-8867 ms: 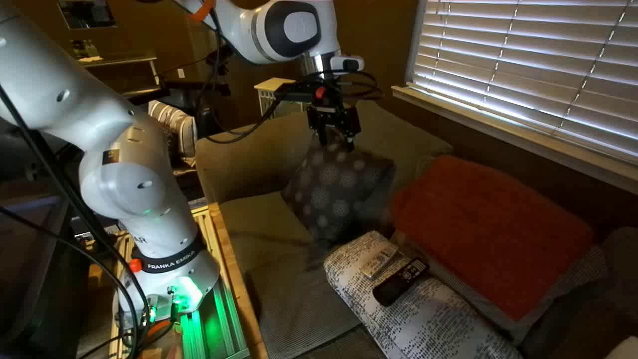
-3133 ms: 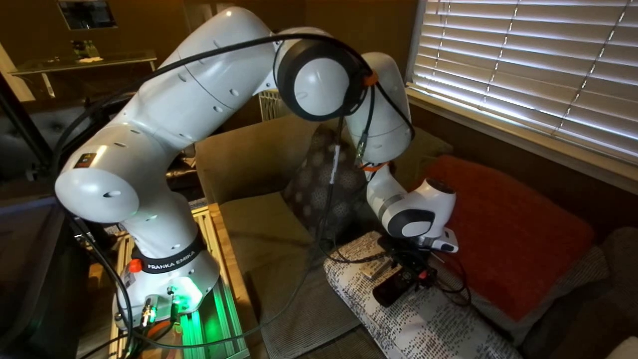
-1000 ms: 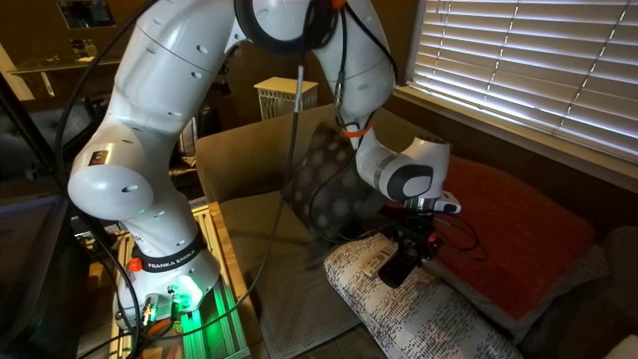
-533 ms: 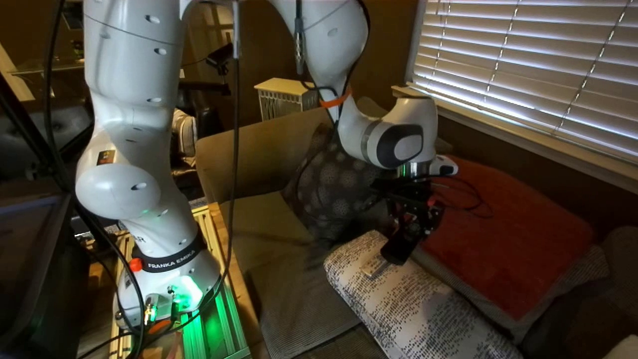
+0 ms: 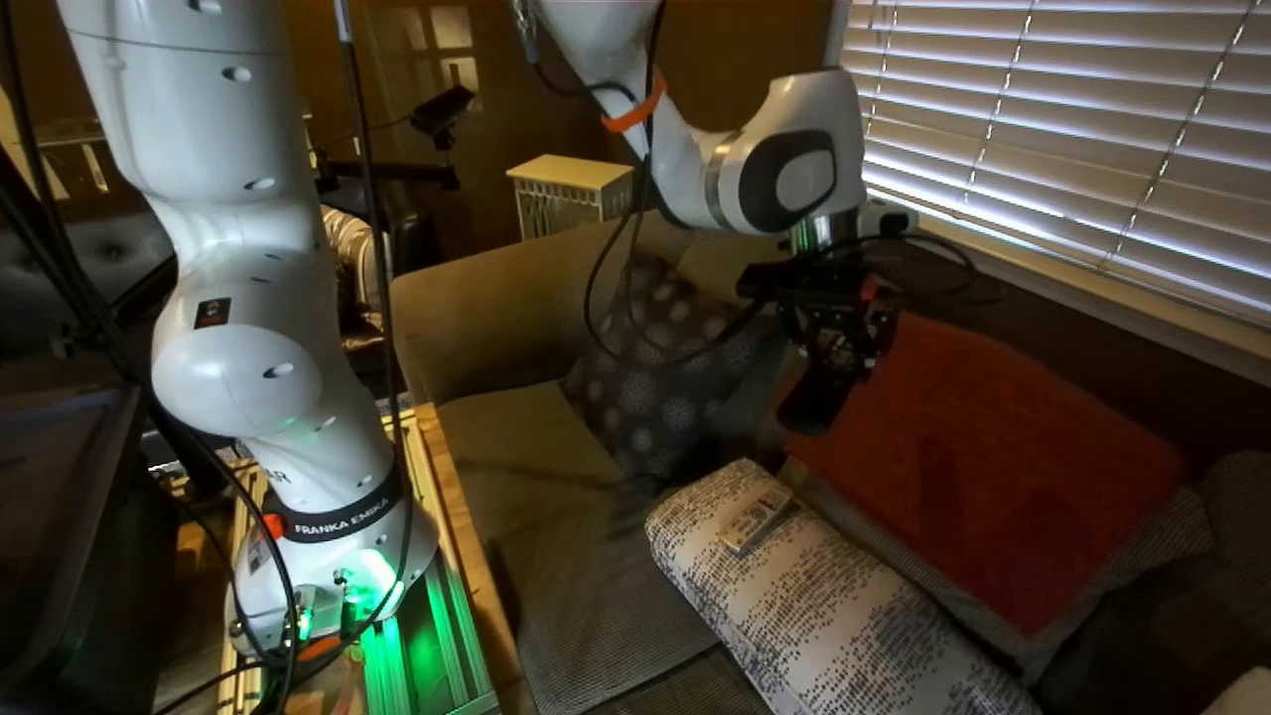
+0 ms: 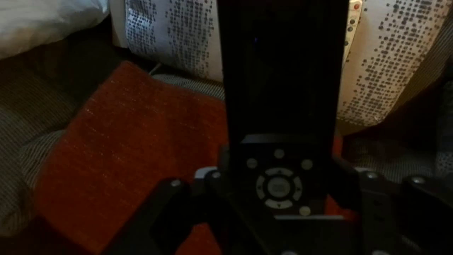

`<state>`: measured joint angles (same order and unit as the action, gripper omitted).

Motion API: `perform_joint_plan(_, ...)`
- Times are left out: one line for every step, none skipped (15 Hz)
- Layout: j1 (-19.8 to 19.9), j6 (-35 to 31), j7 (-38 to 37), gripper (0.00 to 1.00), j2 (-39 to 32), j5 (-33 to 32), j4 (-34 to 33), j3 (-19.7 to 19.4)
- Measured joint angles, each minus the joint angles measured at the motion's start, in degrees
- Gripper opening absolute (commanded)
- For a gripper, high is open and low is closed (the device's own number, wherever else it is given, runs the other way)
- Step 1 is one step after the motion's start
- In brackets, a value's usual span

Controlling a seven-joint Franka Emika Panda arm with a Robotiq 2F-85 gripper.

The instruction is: Place the black remote on the red fleece

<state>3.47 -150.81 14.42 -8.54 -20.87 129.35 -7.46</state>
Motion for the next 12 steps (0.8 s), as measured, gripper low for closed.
perform_joint_plan(-0.07,0.98,-0.18,0.37,0.80,0.03,-0.77,0.74)
perform_joint_plan(-0.12,1.85,-0.25,0.37,1.36,0.27,-1.73,1.46)
perform_joint_plan(-0.19,2.73,-0.26,0.62,1.63,0.70,-2.90,2.14)
perform_joint_plan(-0.21,2.97,-0.26,0.62,1.66,0.76,-3.54,2.45)
perform_joint_plan(-0.18,2.97,-0.26,0.62,1.52,0.76,-3.48,2.48)
perform_joint_plan(-0.06,2.97,-0.26,0.62,1.33,0.76,-3.32,2.46)
perform_joint_plan(0.05,2.97,-0.26,0.62,1.16,0.75,-3.24,2.41)
perform_joint_plan(0.08,2.97,-0.25,0.62,1.06,0.75,-3.23,2.36)
perform_joint_plan(0.08,2.97,-0.25,0.37,1.05,0.75,-3.23,2.36)
perform_joint_plan(0.08,2.97,-0.25,0.37,1.05,0.75,-3.22,2.35)
perform_joint_plan(0.09,2.97,-0.29,0.37,1.03,0.76,-3.23,2.35)
perform_joint_plan(0.14,2.97,-0.27,0.37,0.97,1.50,-3.35,2.35)
